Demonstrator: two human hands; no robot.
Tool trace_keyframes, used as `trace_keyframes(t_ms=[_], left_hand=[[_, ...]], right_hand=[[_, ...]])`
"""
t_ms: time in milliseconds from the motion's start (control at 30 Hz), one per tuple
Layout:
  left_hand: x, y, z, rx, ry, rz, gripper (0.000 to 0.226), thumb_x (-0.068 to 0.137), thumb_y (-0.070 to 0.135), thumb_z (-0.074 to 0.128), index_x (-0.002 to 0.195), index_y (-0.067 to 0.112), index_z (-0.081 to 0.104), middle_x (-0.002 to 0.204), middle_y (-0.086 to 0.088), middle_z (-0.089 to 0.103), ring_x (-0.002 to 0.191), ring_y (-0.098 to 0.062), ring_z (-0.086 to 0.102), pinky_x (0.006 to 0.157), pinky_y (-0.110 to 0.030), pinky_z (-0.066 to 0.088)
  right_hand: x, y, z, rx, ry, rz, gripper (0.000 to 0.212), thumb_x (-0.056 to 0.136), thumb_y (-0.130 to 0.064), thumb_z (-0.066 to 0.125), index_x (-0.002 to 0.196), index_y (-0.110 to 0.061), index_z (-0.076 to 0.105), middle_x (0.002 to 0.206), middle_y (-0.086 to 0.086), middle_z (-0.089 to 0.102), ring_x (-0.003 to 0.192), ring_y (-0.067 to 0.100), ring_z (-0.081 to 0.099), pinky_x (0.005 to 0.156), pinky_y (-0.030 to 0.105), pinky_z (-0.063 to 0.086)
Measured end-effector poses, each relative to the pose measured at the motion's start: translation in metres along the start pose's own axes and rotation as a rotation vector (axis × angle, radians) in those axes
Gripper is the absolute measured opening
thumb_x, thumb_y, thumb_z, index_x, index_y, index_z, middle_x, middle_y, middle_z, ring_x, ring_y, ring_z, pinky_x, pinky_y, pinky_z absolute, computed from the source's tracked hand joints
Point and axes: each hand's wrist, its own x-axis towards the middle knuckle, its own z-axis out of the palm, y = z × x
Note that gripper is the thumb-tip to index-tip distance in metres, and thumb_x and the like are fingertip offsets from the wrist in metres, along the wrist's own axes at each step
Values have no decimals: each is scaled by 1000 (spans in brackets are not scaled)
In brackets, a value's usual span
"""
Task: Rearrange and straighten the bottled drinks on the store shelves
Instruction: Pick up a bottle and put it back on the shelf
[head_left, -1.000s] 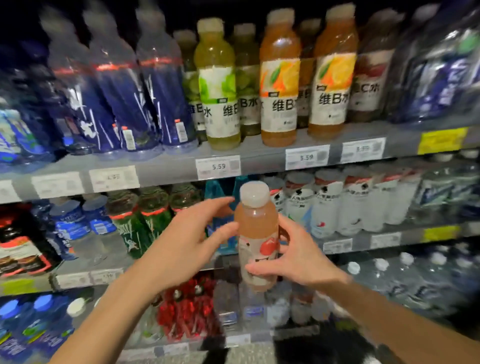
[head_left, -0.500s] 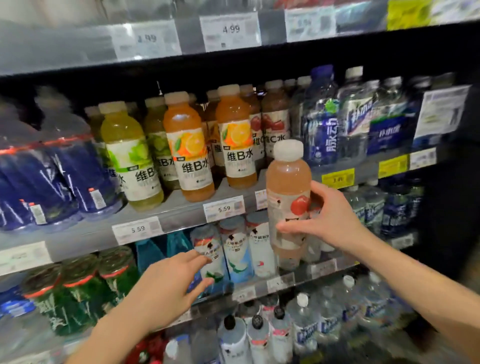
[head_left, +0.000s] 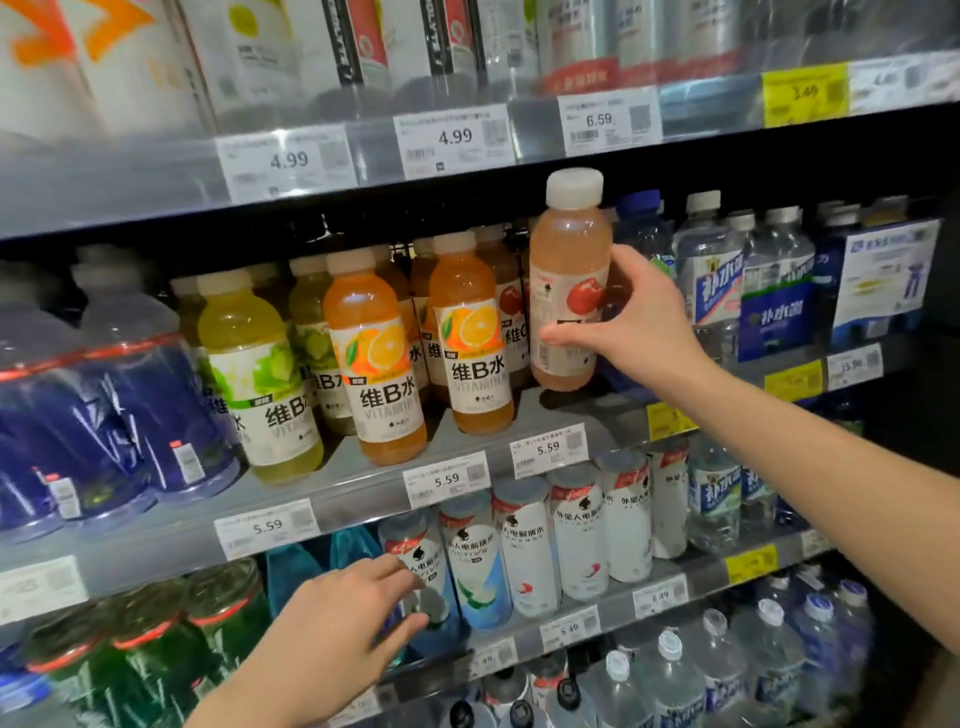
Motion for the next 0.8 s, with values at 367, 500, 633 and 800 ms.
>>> trace_keyframes(t_ms=[367, 500, 633, 800], left_hand=[[13, -9, -1, -63, -7, -34, 105, 53, 84, -10, 131, 44, 48, 125, 26, 46, 116, 5, 50, 80, -12, 41], [13, -11, -1, -36, -23, -35, 105, 52, 83, -11, 131, 45, 47, 127, 27, 45, 116, 8, 48, 70, -8, 36], [14, -11, 1, -55, -52, -41, 106, 49, 83, -12, 133, 49, 43, 133, 29, 42, 117, 9, 46, 82, -10, 42], [14, -9, 4, -75, -89, -52, 111, 45, 83, -13, 134, 48, 43, 135, 27, 42, 120, 8, 46, 87, -11, 42]], right_hand=[[13, 28, 32, -21, -65, 108, 69, 63, -28, 93, 120, -24, 55, 108, -8, 68, 97, 5, 65, 88, 29, 56], [17, 31, 33, -77, -87, 141, 65, 65, -30, 92, 120, -19, 59, 111, -4, 69, 99, 9, 65, 89, 30, 56], [17, 30, 33, -134, -102, 146, 60, 68, -31, 90, 118, -17, 61, 112, -3, 70, 97, 8, 64, 80, 19, 52], [12, 23, 32, -211, -132, 143, 57, 71, -35, 87, 119, -17, 62, 113, -2, 71, 98, 8, 63, 84, 22, 53]])
